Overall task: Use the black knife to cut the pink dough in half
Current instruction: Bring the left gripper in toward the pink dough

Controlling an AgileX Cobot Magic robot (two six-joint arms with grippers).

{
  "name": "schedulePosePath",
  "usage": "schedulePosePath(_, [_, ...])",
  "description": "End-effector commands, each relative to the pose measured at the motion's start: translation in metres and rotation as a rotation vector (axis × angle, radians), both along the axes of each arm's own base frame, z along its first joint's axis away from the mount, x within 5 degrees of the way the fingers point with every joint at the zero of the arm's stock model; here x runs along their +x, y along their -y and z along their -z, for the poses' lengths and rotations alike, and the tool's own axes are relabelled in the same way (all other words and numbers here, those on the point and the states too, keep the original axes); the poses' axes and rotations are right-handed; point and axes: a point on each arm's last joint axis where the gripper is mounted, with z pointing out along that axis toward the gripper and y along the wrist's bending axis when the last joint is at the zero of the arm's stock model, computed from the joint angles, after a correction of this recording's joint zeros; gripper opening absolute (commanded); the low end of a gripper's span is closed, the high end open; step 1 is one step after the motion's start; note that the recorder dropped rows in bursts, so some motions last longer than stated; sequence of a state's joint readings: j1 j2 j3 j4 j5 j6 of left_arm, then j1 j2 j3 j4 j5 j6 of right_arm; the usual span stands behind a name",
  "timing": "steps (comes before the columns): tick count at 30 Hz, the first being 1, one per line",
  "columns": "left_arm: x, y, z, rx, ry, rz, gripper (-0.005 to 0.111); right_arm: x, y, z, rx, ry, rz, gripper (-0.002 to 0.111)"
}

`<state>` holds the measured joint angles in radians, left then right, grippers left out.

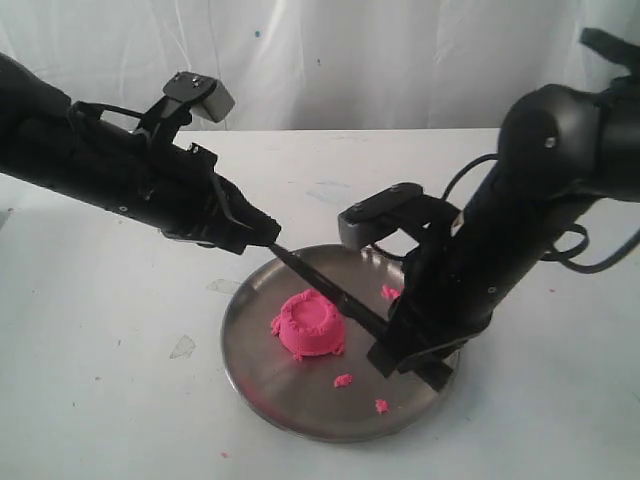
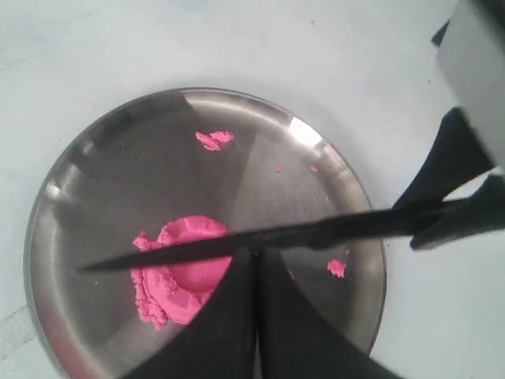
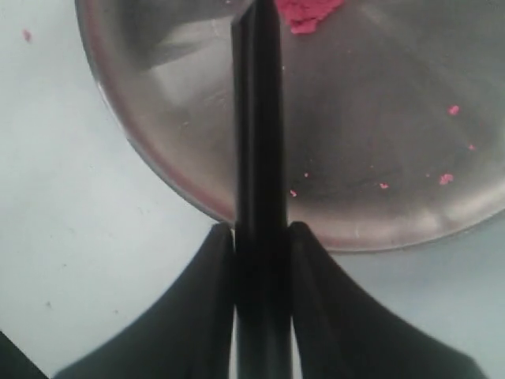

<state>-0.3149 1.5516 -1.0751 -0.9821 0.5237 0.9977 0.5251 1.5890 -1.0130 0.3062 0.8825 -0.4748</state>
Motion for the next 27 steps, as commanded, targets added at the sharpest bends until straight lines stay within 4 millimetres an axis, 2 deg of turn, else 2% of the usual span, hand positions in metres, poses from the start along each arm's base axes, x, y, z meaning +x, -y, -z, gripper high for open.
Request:
schedulePosePath(1, [0.0, 0.002, -0.005, -0.043, -0.001, -0.014, 0.0, 0.009, -0.01, 0.011, -0.053, -0.029, -0.007, 0.0])
schedulePosePath(6, [0.012, 0.002, -0.001, -0.083, 0.005, -0.115, 0.0, 0.017, -0.012, 0.019, -0.077, -0.01, 0.01, 0.0])
schedulePosePath(8, [0.019, 0.005, 0.01, -0.113, -0.022, -0.132, 0.0, 0.02, -0.012, 0.02, -0.074, 0.014, 0.013, 0.0])
schedulePosePath(11, [0.024, 0.011, 0.027, -0.112, -0.026, -0.057, 0.0, 0.021, -0.01, 0.022, -0.105, 0.032, 0.001, 0.0])
schedulePosePath(15, [0.03, 0.016, 0.039, -0.136, -0.008, -0.021, 0.0, 0.021, -0.01, 0.022, -0.129, 0.044, -0.007, 0.0])
schedulePosePath(22, [0.032, 0.019, 0.032, -0.186, 0.045, -0.001, 0.0, 0.01, -0.025, 0.022, -0.284, 0.159, -0.118, 0.0])
schedulePosePath(27, [0.033, 0.018, 0.034, -0.163, 0.054, -0.003, 0.0, 0.009, -0.027, 0.023, -0.366, 0.243, -0.098, 0.0])
